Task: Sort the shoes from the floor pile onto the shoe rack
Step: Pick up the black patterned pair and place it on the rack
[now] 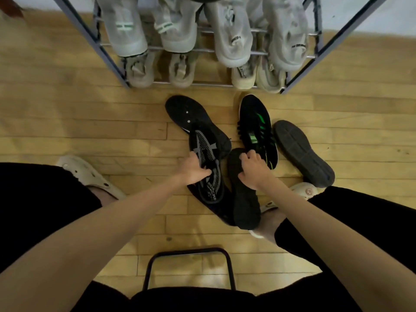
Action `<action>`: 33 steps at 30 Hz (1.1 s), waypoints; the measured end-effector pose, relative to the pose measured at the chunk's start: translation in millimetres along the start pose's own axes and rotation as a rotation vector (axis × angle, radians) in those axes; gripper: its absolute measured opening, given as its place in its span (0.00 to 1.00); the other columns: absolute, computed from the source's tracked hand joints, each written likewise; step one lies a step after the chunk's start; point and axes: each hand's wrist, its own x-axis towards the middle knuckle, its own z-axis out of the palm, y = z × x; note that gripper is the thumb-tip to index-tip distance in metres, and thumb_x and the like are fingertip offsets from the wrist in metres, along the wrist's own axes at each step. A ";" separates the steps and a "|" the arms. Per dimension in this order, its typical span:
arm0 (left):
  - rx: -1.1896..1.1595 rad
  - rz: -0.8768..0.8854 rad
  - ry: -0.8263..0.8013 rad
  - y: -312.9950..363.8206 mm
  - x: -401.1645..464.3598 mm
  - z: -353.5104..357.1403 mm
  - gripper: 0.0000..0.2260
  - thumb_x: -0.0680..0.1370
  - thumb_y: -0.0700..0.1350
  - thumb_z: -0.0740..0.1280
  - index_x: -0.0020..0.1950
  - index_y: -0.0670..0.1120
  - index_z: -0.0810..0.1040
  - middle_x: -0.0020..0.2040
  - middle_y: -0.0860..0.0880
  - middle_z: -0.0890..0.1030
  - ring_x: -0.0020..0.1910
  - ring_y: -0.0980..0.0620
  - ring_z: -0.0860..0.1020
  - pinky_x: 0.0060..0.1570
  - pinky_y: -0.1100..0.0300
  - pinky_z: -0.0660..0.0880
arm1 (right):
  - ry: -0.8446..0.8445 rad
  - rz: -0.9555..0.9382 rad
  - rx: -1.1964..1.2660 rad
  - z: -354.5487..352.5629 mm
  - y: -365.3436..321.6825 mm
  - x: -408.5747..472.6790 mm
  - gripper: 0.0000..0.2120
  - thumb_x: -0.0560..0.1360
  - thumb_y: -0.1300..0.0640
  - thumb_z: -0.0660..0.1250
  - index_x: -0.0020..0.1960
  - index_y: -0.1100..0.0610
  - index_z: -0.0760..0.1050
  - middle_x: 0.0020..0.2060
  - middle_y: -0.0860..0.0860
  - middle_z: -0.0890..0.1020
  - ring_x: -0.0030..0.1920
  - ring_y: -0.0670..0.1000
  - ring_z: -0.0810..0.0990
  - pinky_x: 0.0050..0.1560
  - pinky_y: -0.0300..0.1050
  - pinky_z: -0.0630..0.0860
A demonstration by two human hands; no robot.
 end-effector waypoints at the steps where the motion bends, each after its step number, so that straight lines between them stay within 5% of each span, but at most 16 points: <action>1: -0.006 -0.025 0.019 0.4 2.3 6.3 0.34 0.71 0.52 0.73 0.70 0.41 0.63 0.65 0.46 0.74 0.63 0.45 0.74 0.61 0.49 0.74 | -0.007 0.008 0.009 1.5 2.6 0.6 0.26 0.77 0.56 0.63 0.72 0.62 0.60 0.67 0.62 0.65 0.67 0.63 0.66 0.65 0.54 0.69; 6: -0.122 -0.176 0.088 6.9 6.7 27.1 0.35 0.74 0.49 0.73 0.72 0.37 0.59 0.68 0.42 0.72 0.66 0.43 0.73 0.61 0.54 0.72 | 0.012 0.015 0.078 5.6 22.6 1.3 0.23 0.76 0.58 0.62 0.69 0.63 0.64 0.63 0.61 0.68 0.64 0.62 0.69 0.62 0.52 0.70; 10: -0.293 -0.230 0.080 2.4 10.7 33.0 0.21 0.76 0.44 0.71 0.66 0.40 0.73 0.63 0.42 0.78 0.61 0.44 0.76 0.55 0.57 0.73 | 0.033 0.038 0.140 10.8 37.8 -1.8 0.24 0.77 0.53 0.63 0.68 0.63 0.64 0.61 0.61 0.70 0.63 0.63 0.70 0.62 0.53 0.71; 14: -0.461 -0.273 0.123 -1.1 8.9 30.0 0.21 0.74 0.39 0.72 0.66 0.41 0.73 0.63 0.42 0.78 0.61 0.43 0.76 0.60 0.51 0.75 | 0.012 0.089 0.149 24.0 34.8 -8.0 0.32 0.76 0.44 0.65 0.71 0.61 0.60 0.64 0.62 0.67 0.64 0.64 0.70 0.62 0.55 0.72; 19: -0.444 -0.271 0.143 -5.5 6.0 8.6 0.17 0.78 0.38 0.67 0.66 0.39 0.73 0.61 0.44 0.79 0.59 0.46 0.77 0.51 0.57 0.73 | 0.006 0.210 0.045 41.5 14.4 -15.5 0.51 0.67 0.33 0.68 0.76 0.57 0.48 0.72 0.65 0.54 0.70 0.67 0.62 0.64 0.57 0.69; 26: -0.404 -0.257 0.257 -30.2 2.8 -33.9 0.18 0.79 0.37 0.65 0.68 0.36 0.70 0.63 0.41 0.77 0.61 0.43 0.76 0.59 0.54 0.74 | -0.093 0.310 0.245 52.9 -2.9 -5.4 0.56 0.67 0.42 0.74 0.77 0.58 0.38 0.71 0.67 0.49 0.63 0.69 0.69 0.61 0.55 0.73; 33: -0.411 -0.190 0.231 -28.4 -4.5 -46.7 0.21 0.78 0.36 0.66 0.70 0.37 0.68 0.64 0.41 0.77 0.62 0.44 0.75 0.60 0.54 0.74 | -0.076 0.452 0.673 23.5 4.6 -12.3 0.50 0.69 0.48 0.73 0.76 0.63 0.44 0.72 0.64 0.55 0.69 0.65 0.65 0.63 0.53 0.70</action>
